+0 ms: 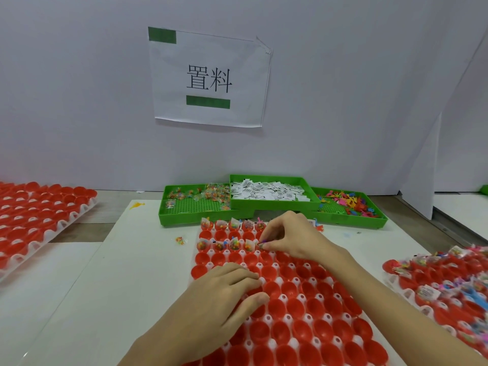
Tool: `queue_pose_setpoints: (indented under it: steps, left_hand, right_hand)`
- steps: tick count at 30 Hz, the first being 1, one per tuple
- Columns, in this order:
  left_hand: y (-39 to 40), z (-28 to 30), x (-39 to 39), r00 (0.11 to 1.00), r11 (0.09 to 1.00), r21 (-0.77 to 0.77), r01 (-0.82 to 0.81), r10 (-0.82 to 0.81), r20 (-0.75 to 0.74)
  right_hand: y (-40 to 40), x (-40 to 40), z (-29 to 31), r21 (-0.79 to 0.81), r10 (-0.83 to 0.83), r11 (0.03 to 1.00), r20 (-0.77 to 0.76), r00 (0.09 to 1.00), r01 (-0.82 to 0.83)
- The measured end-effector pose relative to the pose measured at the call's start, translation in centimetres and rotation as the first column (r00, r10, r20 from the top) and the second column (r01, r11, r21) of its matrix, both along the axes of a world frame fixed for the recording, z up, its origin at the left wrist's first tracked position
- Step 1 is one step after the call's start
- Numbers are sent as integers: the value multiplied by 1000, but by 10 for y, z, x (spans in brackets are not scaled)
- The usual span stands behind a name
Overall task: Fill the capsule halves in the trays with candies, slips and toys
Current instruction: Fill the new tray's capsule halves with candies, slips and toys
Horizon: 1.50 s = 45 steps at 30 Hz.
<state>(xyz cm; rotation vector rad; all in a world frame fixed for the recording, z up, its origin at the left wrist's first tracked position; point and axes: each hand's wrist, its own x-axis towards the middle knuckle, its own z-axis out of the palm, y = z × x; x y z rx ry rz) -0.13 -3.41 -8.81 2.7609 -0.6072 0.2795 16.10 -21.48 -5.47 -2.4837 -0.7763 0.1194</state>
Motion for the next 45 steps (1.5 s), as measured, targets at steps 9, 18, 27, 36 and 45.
queue_pose_setpoints:
  steps: [9, 18, 27, 36, 45]
  left_hand:
    - [1, -2, 0, 1000, 1000, 12, -4, 4, 5]
    - [5, -1, 1, 1000, 999, -36, -17, 17, 3]
    - [9, 1, 0, 998, 993, -120, -5, 12, 55]
    - [62, 4, 41, 914, 653, -691, -308, 405, -24]
    - [143, 30, 162, 779, 786, 9, -618, 614, -127]
  right_hand:
    - [8, 0, 3, -89, -12, 996, 81, 997, 20]
    - [-14, -2, 12, 34, 4, 999, 20, 1000, -5]
    - [-62, -29, 5, 513, -38, 853, -119, 992, 94]
    - [-54, -42, 7, 649, 67, 756, -204, 977, 84]
    - [-50, -39, -2, 666, 32, 735, -225, 974, 130]
